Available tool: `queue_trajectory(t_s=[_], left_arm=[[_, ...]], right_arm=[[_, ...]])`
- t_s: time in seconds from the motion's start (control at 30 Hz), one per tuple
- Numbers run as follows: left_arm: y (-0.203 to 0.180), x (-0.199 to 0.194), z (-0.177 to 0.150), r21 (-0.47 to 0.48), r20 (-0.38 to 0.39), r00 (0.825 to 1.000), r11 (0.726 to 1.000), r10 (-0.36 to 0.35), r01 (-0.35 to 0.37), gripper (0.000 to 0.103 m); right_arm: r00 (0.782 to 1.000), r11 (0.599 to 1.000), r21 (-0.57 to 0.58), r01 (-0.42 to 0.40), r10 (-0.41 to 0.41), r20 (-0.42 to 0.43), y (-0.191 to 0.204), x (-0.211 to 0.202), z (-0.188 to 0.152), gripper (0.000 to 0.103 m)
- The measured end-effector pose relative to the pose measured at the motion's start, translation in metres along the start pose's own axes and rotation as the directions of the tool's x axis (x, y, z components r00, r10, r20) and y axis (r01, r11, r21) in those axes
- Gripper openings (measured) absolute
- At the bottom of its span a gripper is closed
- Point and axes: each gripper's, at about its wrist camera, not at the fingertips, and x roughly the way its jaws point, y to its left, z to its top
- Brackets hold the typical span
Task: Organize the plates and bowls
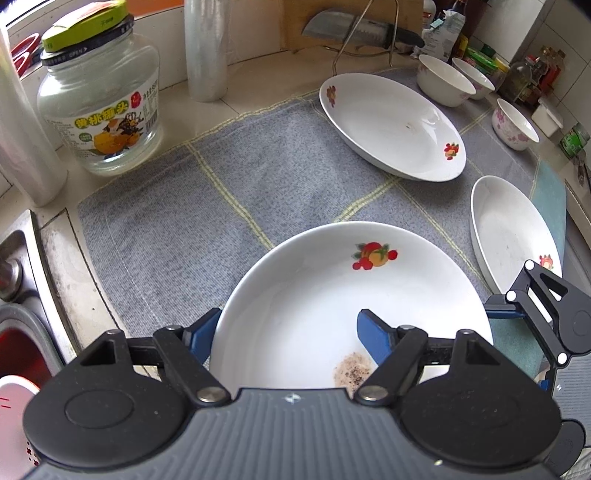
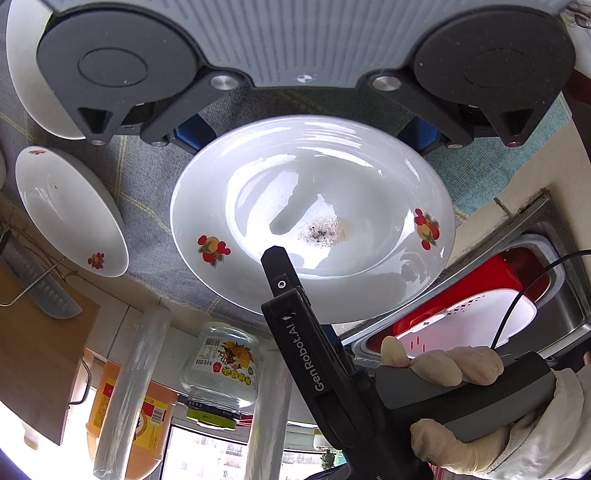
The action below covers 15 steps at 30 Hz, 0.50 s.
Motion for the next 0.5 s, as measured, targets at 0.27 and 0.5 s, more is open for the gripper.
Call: queue_trajectory(t_s=[0.27,0.5], left_arm=[[-0.0004,0.0050,-0.0050,-0.012,-0.007,1.000,1.000,0.007,-0.007,0.077],[0.0024,0.0042,-0.0094,-0.020,0.038,0.999,1.000,-0.006,0.007,0.084]], right_arm=[[1.000,1.000,0.000,-0.012,0.012,-0.017,0.0012,0.0048,-0.0049,0.103],[1.000,1.000,0.007,-0.010,0.010,-0.028,0.0014,0.0100,-0.0055,0.103]])
